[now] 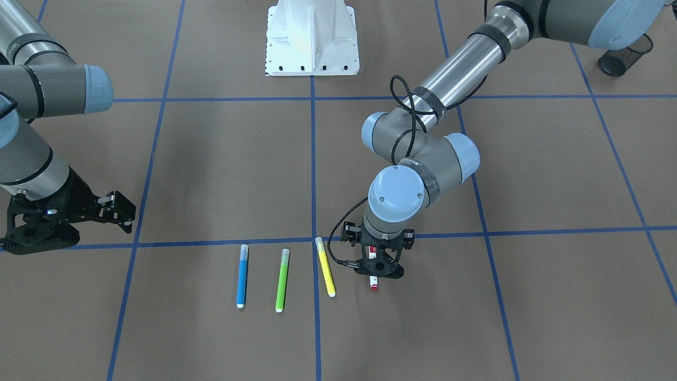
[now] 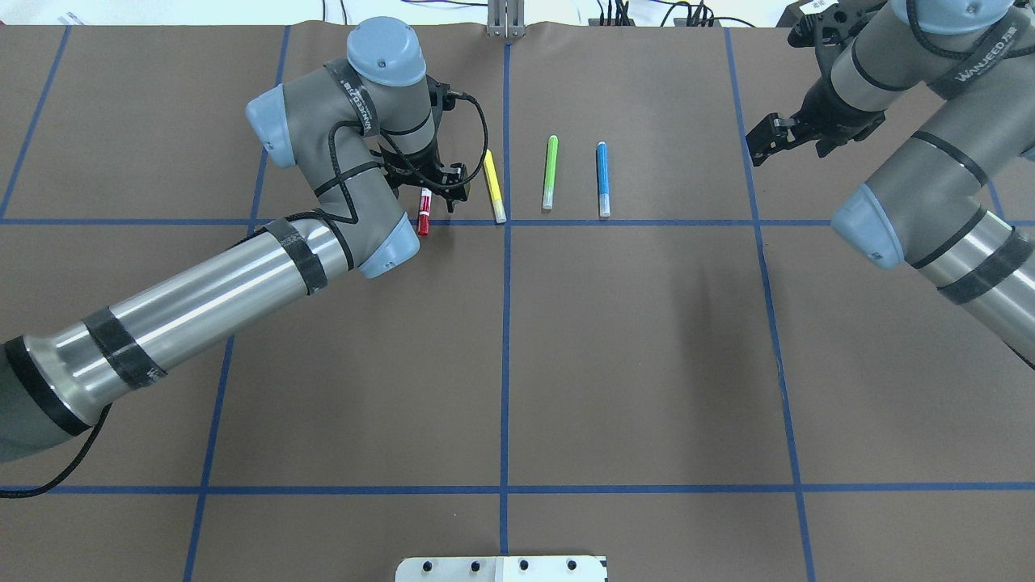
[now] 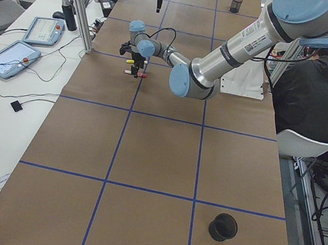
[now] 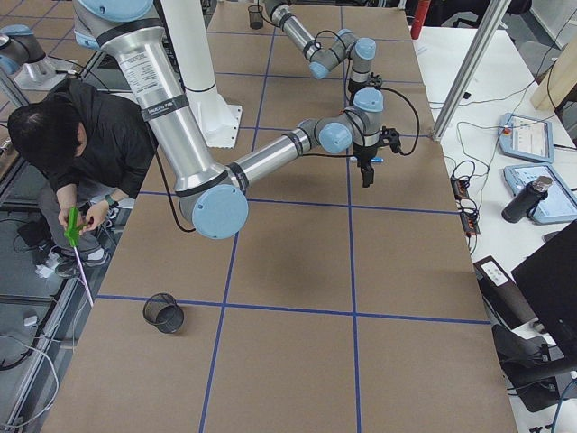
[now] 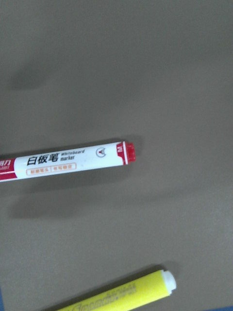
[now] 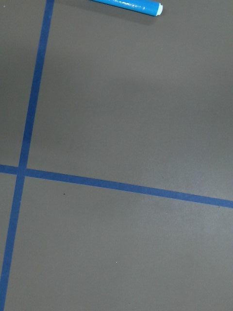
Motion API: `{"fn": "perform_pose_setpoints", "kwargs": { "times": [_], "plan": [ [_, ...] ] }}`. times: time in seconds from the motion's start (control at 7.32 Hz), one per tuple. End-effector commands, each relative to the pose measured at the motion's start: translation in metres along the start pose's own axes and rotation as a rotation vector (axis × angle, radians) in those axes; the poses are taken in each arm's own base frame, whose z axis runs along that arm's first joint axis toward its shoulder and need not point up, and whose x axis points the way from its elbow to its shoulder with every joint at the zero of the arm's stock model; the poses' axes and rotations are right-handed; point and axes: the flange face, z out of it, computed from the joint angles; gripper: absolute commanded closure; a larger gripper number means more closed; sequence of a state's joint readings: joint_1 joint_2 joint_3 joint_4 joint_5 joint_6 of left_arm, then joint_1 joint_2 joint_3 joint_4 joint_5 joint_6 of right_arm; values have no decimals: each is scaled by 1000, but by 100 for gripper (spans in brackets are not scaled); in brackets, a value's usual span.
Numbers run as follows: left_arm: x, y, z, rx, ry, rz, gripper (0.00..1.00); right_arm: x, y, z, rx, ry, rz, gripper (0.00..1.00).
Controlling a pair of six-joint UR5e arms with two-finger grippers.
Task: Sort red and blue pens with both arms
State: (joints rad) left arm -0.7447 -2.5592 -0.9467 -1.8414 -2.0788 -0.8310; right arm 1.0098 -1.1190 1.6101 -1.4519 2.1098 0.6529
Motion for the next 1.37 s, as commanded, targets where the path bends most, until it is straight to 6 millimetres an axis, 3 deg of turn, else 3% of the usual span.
{"fn": "perform_pose_setpoints", "kwargs": {
  "times": [0.0,0.14,0.27,0.55,0.82,0.96,1.09,1.23],
  "plan": [
    [1,2,2,6,0,-27,40,-6,-4,-2,3,-8,2,1],
    [3,2,-1,8,3,-46,75,-5,-5,-3,4,-7,5,1],
    [6,2,-9,12,12,-82,100,-5,-5,-3,4,-7,3,1],
    [9,2,-19,-2,0,-146,100,-5,-4,-2,3,-6,4,1],
    [1,-7,-70,-33,32,-201,100,-5,-4,-6,-11,-33,7,1],
    [-2,-9,-76,-45,48,-205,100,-5,-4,-7,-13,-39,7,1],
    [-5,-8,-72,-41,50,-188,97,-5,-4,-7,-14,-38,5,0],
    [-4,-6,-64,-45,45,-174,36,-6,-4,-7,-14,-42,4,0]
  ]
}}
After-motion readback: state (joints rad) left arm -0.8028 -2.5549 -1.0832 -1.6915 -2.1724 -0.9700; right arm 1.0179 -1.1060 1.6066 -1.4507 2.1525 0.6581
